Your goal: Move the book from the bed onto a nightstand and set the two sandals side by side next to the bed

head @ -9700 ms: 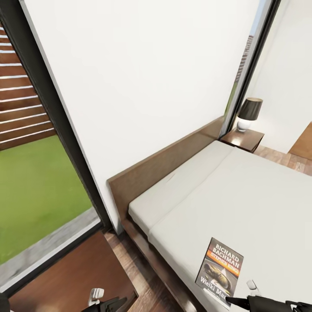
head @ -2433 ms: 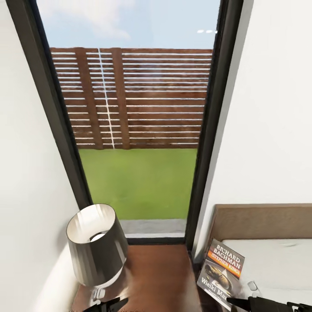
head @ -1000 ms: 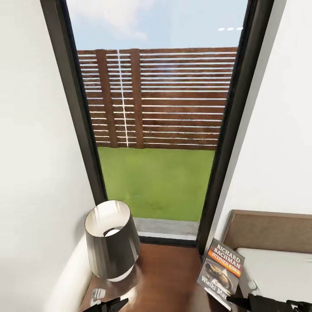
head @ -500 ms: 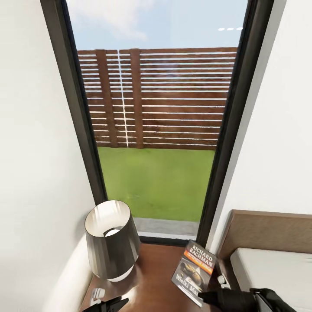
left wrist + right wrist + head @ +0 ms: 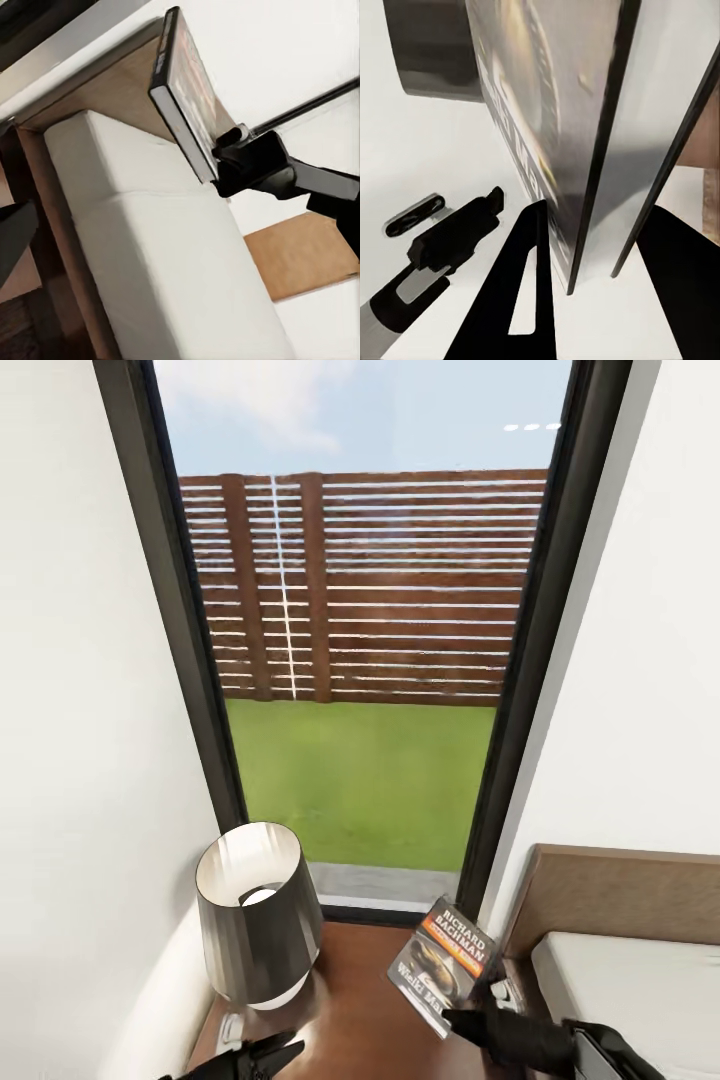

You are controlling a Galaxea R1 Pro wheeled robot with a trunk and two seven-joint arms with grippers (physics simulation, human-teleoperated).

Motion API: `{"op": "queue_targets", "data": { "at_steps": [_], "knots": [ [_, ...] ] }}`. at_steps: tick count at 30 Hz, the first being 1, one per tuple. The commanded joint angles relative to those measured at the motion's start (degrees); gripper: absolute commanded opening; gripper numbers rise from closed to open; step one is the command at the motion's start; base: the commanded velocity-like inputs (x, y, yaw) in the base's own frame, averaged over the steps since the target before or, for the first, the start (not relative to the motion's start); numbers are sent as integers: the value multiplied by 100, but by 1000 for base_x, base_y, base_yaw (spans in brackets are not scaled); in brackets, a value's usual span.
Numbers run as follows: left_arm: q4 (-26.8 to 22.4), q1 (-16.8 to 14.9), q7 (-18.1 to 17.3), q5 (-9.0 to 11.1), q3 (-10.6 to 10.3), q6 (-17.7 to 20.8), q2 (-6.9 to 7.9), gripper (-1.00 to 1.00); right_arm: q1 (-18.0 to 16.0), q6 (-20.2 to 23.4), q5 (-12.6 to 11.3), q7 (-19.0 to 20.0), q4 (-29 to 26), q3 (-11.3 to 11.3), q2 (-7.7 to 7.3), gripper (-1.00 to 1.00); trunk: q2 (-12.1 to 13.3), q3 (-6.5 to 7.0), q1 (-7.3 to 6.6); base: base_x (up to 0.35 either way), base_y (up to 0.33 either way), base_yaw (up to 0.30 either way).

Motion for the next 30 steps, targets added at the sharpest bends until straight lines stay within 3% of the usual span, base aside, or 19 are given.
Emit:
{"op": "queue_targets", "data": {
  "at_steps": [1, 6, 11, 14, 18, 20, 22, 26, 30],
  "knots": [
    [-53, -5, -31, 56, -40, 63, 6, 100, -7, 38, -122, -273, 5, 10, 99, -100, -7, -8, 1, 0, 0, 0],
    [-526, -5, -244, 62, -61, 203, 14, 100, -7, 21, -414, -1016, 10, -249, 342, -100, -7, -8, 1, 0, 0, 0],
    [-1307, -5, -410, 44, -89, 1237, 7, 100, -7, 14, -633, -1229, 17, -516, 408, -100, -7, -8, 1, 0, 0, 0],
    [-1715, -5, -394, 40, -92, 1467, -1, 100, -7, 14, -651, -1250, 18, -540, 417, -100, -7, -8, 1, 0, 0, 0],
    [-2162, -5, 38, 39, -93, 1876, -11, 100, -7, 6, -660, -1263, 22, -549, 429, -100, -7, -8, 1, 0, 0, 0],
    [-2312, -5, 595, 52, -96, 2170, -19, 100, -7, 0, -660, -1265, 25, -550, 450, -100, -7, -8, 1, 0, 0, 0],
    [-2352, -5, 875, 64, -95, 2275, -21, 100, -7, -2, -660, -1269, 28, -551, 456, -100, -7, -8, 1, 0, 0, 0],
    [-2373, -5, 1039, 67, -93, 2324, -22, 100, -7, -8, -660, -1276, 51, -544, 525, -100, -7, -8, 1, 0, 0, 0],
    [-2378, -5, 1085, 61, -93, 2329, -24, 100, -7, 9, -660, -1283, 288, -545, 698, -100, -7, -8, 1, 0, 0, 0]
  ]
}}
